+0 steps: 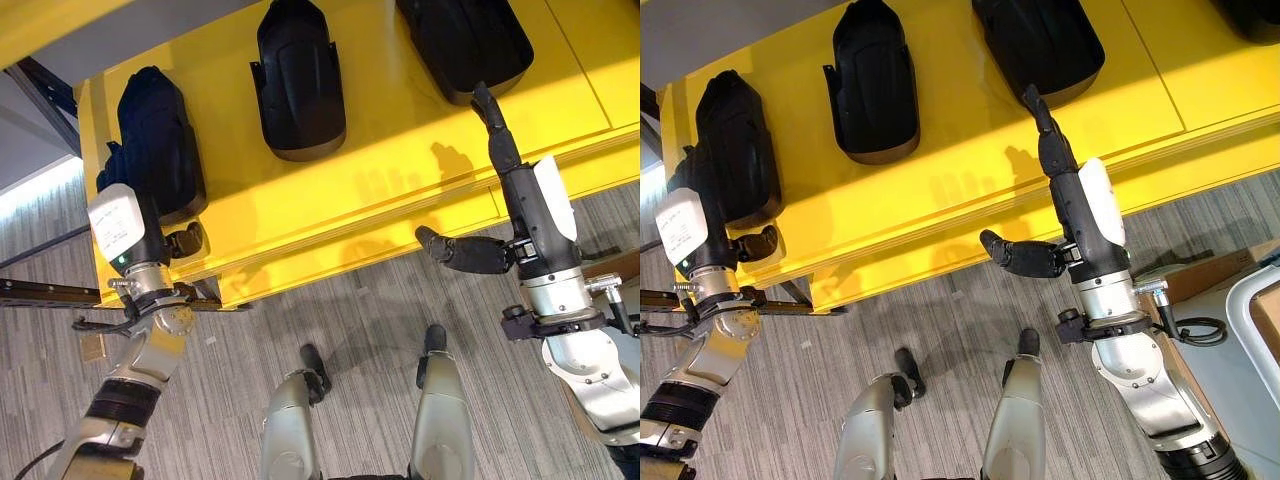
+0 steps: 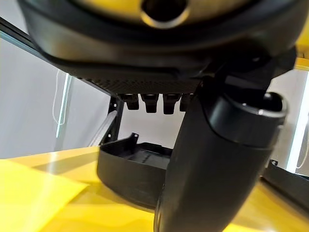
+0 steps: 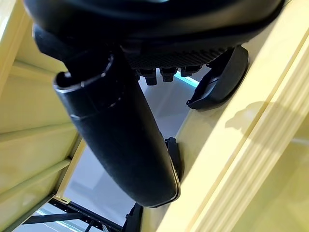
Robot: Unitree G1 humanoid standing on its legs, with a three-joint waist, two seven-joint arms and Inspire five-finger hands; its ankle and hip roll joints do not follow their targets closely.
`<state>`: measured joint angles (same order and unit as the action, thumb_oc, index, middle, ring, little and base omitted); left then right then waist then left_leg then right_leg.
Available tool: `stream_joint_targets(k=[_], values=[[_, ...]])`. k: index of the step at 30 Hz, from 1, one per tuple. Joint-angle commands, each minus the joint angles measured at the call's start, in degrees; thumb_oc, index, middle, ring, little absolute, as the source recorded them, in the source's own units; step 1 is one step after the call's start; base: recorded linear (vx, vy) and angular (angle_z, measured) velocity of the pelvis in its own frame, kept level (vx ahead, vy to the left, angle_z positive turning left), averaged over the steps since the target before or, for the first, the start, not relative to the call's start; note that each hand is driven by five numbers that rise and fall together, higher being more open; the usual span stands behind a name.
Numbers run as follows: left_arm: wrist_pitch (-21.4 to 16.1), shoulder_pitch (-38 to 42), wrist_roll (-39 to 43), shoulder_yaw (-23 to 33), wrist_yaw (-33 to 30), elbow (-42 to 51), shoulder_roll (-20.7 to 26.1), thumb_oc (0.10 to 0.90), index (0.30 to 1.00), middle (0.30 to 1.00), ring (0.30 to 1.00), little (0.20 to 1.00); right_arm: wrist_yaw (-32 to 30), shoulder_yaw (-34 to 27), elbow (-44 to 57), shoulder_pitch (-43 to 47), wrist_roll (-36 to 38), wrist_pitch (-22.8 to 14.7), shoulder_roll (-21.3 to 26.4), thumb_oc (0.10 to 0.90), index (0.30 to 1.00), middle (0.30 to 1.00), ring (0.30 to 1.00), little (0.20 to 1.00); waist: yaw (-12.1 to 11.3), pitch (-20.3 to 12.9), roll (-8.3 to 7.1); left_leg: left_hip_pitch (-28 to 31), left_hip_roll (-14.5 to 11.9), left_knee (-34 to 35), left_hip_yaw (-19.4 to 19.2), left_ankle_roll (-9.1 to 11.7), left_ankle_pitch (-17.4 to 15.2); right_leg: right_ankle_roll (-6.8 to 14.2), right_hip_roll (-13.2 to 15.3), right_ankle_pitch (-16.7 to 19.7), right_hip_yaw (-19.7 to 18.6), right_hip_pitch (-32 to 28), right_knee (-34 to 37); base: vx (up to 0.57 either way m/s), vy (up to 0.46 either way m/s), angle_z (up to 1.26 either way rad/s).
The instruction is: Move parts from the plastic box to the shelf.
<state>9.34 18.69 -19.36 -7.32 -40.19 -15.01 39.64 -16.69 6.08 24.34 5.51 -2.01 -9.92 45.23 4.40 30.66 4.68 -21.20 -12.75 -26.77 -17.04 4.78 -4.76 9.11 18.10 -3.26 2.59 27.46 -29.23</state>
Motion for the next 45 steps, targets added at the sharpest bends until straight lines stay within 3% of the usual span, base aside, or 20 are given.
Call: stream_joint_targets(k=[1, 18, 30, 37, 41, 45], values=[[0.3, 2.2, -3.7, 7.5, -6.1, 3.3, 9.6, 0.900, 1.000, 1.000, 1.000, 1.000, -1.4, -4.2, 4.8, 3.3, 0.8, -6.1, -0.9, 0.900, 1.000, 1.000, 1.000, 1.000, -0.3, -2.6, -1.93, 1.1, 0.0, 2.7, 3.5, 0.9, -0.6, 1.0, 3.4, -5.9, 3.7, -5.7, -1.4, 0.00, 0.000, 0.00], [2.9, 6.7, -2.9, 5.7, -7.2, -2.6, 11.9, 0.900, 1.000, 1.000, 1.000, 1.000, 0.7, -4.9, 4.9, 4.0, 2.7, -5.4, 1.4, 0.900, 1.000, 1.000, 1.000, 1.000, 1.3, -2.8, -1.11, 1.8, -0.1, 2.7, 2.6, 1.0, -0.7, 0.8, 3.7, -6.1, 2.5, -5.4, -1.8, 0.00, 0.006, 0.00], [4.1, 10.8, -3.0, 1.1, -4.8, -7.1, 12.6, 0.900, 1.000, 1.000, 1.000, 1.000, 1.7, -5.2, 4.5, 4.7, 4.0, -5.4, 2.1, 0.900, 1.000, 1.000, 1.000, 1.000, 2.4, -2.7, -1.15, 1.8, -0.4, 2.4, 2.3, 1.0, -1.0, 0.7, 3.4, -5.9, 1.8, -4.9, -2.0, 0.00, 0.000, 0.00], [0.7, 10.4, -3.8, 0.0, -3.7, -5.1, 11.7, 0.900, 1.000, 1.000, 1.000, 1.000, 0.8, -4.9, 4.6, 4.3, 3.3, -5.4, 1.0, 0.900, 1.000, 1.000, 1.000, 1.000, 2.1, -2.4, -1.65, 1.5, -0.6, 1.9, 2.6, 0.8, -1.3, 0.8, 3.2, -5.7, 2.0, -4.8, -2.0, 0.00, -0.031, 0.00], [-3.7, 6.8, -4.4, 1.4, -1.2, 2.6, 11.0, 0.900, 1.000, 1.000, 1.000, 1.000, -0.4, -5.7, 5.3, 2.8, 2.4, -5.2, -0.1, 0.900, 1.000, 1.000, 1.000, 1.000, 1.1, -2.0, -1.86, 0.8, -0.4, 1.3, 3.3, 0.7, -1.6, 1.0, 3.2, -5.7, 2.5, -4.6, -2.2, -0.01, -0.065, 0.02], [-5.5, 0.8, -6.2, 3.6, 1.8, 12.8, 9.6, 0.900, 1.000, 1.000, 1.000, 1.000, -2.0, -6.5, 6.1, 0.4, 1.0, -5.6, -1.0, 0.900, 1.000, 1.000, 1.000, 1.000, -0.3, -1.4, -1.93, 0.3, 0.0, 1.1, 3.9, 0.4, -1.8, 1.2, 3.4, -5.8, 3.2, -4.6, -2.2, -0.02, -0.059, 0.02]])
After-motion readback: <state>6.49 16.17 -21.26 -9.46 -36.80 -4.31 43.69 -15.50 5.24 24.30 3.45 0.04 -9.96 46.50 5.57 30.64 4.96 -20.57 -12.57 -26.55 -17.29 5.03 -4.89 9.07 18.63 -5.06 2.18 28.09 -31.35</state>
